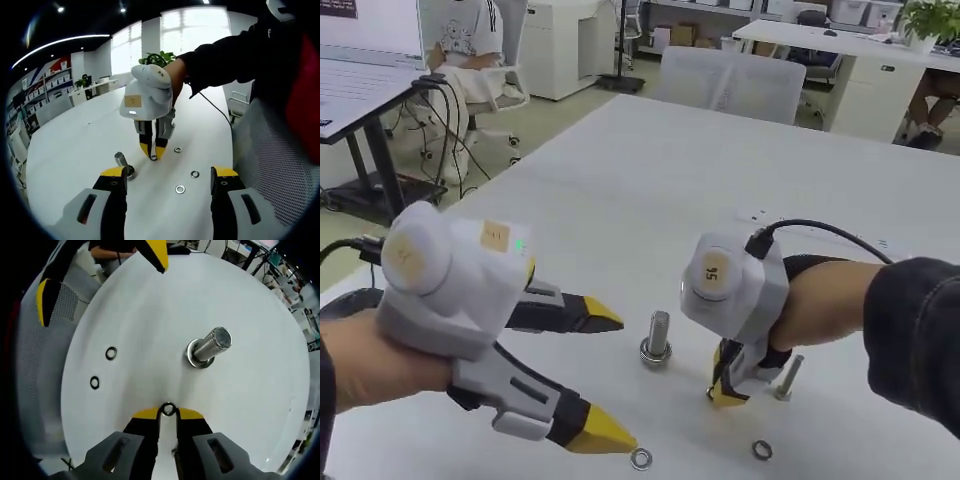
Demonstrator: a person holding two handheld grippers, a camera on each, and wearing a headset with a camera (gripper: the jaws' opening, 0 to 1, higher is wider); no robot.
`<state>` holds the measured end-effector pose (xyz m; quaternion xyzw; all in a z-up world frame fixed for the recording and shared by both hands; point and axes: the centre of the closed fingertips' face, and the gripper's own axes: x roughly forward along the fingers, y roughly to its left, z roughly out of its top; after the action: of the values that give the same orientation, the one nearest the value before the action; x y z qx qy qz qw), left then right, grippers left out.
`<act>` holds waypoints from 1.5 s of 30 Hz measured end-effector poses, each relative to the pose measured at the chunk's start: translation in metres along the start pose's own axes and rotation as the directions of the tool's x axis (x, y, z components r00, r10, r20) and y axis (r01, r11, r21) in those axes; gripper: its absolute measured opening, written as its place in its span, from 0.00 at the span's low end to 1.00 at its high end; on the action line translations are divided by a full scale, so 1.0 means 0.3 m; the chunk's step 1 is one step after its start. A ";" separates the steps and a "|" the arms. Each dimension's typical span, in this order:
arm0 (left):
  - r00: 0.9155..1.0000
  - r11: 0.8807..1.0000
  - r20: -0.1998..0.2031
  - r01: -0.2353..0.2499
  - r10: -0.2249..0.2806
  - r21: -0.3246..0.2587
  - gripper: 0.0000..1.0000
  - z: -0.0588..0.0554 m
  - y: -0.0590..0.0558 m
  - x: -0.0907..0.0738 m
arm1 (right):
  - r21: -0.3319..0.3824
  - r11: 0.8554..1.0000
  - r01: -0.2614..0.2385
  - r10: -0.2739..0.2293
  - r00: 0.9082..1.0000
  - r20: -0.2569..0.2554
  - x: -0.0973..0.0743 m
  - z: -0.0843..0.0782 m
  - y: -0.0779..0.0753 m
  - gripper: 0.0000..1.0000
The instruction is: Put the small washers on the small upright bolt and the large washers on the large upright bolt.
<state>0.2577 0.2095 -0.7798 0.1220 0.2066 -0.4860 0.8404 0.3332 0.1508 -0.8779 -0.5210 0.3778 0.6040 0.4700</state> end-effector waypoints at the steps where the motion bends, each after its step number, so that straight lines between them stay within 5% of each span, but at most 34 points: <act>1: 1.000 1.000 0.002 0.000 0.000 0.000 0.67 -0.001 -0.002 0.002 | -0.001 1.000 0.000 0.000 1.000 0.001 0.000 0.000 0.001 0.14; 18: 0.997 0.996 0.071 -0.032 0.037 -0.079 0.69 -0.004 0.001 0.025 | -0.008 1.000 0.001 -0.001 1.000 -0.005 -0.001 0.000 0.004 0.14; 31: 0.997 0.996 0.070 -0.019 0.025 -0.082 0.70 -0.007 -0.005 0.032 | -0.007 1.000 -0.001 0.001 1.000 -0.013 -0.013 -0.008 0.004 0.13; 45: 0.998 0.997 0.062 -0.007 0.012 -0.080 0.71 -0.010 -0.007 0.043 | 0.005 1.000 0.013 -0.013 1.000 0.014 -0.098 0.008 0.004 0.13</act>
<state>0.2608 0.1997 -0.7885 0.0742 0.1989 -0.4770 0.8529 0.3319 0.1476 -0.8487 -0.5182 0.3725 0.6037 0.4777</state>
